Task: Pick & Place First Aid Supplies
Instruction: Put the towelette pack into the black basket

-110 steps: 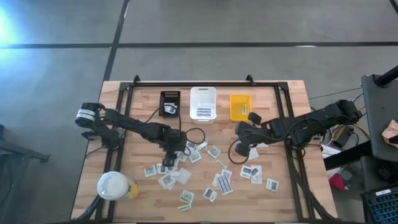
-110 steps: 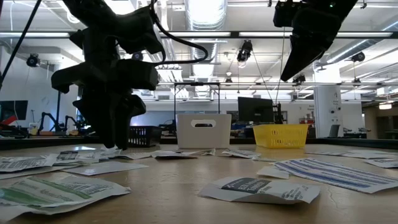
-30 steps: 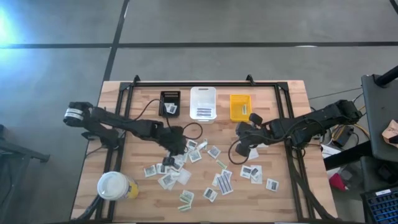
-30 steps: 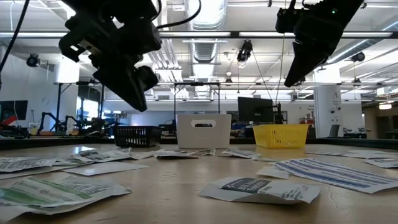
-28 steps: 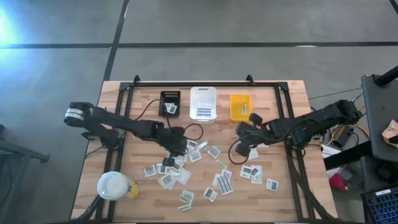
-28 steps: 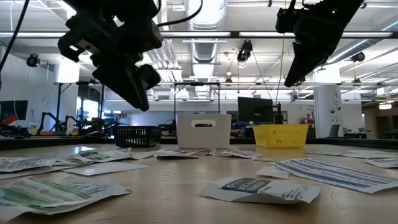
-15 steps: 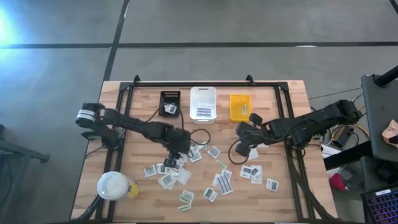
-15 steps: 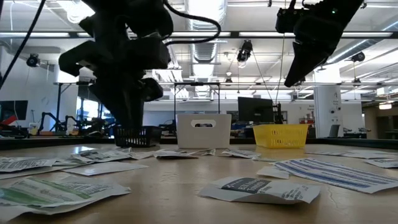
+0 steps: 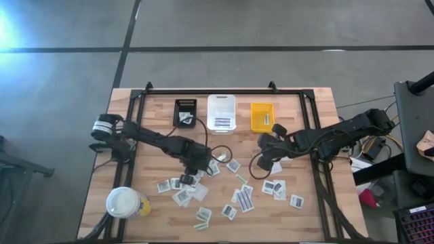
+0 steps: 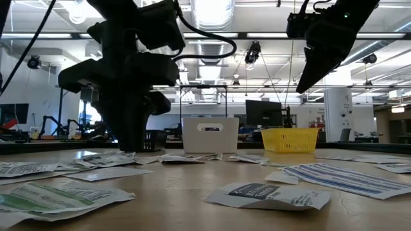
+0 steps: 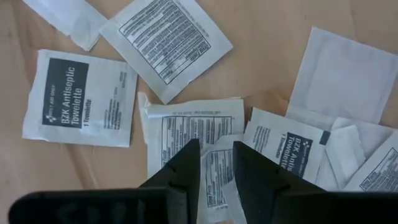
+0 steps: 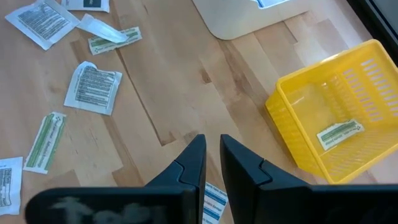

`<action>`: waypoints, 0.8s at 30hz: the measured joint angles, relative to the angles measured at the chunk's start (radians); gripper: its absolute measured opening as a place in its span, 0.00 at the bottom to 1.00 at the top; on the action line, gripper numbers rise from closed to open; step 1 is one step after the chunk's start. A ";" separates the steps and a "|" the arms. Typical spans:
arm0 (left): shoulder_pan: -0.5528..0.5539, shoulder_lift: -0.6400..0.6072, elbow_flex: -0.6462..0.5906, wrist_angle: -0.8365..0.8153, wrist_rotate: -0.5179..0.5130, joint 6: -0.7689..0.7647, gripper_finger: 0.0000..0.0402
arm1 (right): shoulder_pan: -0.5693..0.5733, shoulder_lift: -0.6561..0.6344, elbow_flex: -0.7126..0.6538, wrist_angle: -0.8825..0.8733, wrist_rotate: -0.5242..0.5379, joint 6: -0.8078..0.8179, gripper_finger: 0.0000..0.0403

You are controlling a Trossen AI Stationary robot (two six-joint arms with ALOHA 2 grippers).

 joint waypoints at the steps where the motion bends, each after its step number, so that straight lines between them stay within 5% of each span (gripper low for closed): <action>1: 0.000 0.002 0.000 0.000 0.000 0.000 0.22 | 0.000 0.000 0.000 0.000 0.000 0.000 0.11; 24: -0.002 0.017 -0.014 -0.018 -0.002 0.021 0.19 | 0.000 0.000 -0.001 0.000 0.000 0.000 0.11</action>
